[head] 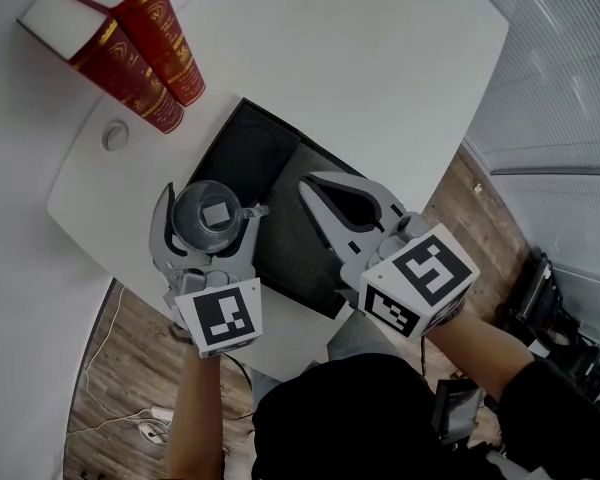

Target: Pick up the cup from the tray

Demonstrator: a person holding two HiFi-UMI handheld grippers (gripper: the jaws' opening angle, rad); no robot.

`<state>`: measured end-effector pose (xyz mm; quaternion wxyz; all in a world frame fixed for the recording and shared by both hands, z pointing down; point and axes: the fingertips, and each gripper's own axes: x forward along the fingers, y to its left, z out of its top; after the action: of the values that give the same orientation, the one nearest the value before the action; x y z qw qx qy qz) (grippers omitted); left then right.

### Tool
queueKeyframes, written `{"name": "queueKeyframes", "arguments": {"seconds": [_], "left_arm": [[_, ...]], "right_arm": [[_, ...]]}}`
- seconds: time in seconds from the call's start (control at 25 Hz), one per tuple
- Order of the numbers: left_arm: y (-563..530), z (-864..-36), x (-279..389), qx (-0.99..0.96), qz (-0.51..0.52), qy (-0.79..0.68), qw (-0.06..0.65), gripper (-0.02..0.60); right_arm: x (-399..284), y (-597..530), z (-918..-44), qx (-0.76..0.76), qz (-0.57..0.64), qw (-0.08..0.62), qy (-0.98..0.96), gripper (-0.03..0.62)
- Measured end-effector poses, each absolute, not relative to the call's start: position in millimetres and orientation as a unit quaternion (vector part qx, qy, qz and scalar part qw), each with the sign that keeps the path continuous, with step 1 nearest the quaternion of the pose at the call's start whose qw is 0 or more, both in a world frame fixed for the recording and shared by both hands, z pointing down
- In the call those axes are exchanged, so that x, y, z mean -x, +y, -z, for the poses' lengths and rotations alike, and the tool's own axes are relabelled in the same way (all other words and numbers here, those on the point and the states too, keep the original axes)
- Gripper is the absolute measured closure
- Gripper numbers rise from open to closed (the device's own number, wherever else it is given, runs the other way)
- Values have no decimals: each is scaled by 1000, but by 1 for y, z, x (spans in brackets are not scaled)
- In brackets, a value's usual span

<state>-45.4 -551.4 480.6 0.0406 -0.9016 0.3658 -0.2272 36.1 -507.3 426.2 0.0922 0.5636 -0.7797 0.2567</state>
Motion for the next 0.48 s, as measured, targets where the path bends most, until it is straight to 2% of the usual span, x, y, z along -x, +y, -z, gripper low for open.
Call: {"name": "queueKeyframes", "arguments": {"seconds": [0.48], "left_arm": [[-554,-482,38,916,232,322,60,141]], "right_arm": [[-37,-510,-428,-570,-263,92,-773,582]]}}
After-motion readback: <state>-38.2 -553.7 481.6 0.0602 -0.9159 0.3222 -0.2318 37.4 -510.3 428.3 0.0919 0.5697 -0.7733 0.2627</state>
